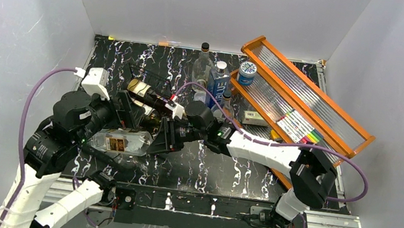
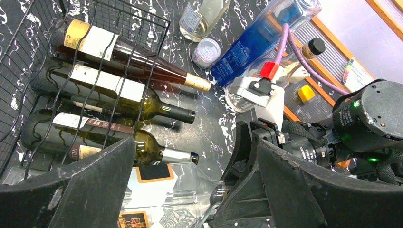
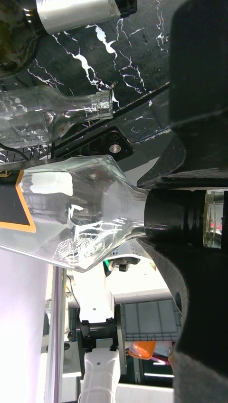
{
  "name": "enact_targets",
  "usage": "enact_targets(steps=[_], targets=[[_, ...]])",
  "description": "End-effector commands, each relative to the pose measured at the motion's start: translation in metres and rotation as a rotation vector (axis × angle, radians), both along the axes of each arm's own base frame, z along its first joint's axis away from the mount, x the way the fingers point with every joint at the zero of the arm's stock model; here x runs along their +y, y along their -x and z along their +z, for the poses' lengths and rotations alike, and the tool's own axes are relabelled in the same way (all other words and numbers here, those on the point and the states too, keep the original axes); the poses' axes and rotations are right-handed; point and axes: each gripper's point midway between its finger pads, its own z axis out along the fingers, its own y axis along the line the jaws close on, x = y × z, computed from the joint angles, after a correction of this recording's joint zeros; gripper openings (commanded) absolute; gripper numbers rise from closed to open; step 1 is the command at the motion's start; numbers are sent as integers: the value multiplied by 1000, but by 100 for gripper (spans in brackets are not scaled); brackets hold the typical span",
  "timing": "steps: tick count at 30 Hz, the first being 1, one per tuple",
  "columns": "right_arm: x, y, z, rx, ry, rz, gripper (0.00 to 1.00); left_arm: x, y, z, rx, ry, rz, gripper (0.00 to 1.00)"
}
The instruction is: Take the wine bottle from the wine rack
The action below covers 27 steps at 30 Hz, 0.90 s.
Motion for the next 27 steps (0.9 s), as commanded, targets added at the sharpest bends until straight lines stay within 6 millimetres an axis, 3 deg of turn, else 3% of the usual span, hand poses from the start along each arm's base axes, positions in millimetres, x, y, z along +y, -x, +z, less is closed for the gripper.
enact_targets(steps=[1, 6, 20, 27], targets=[[4, 2, 87, -65, -278, 26, 0, -8, -2, 3, -2, 18, -32, 98], [7, -6, 81, 34, -312, 13, 0, -11, -4, -2, 20, -2, -50, 98], [3, -12, 118, 108, -438, -42, 0, -8, -8, 2, 13, -32, -47, 98], [-9, -21, 131, 94, -461, -85, 0, -5, -11, 17, -12, -57, -41, 98]])
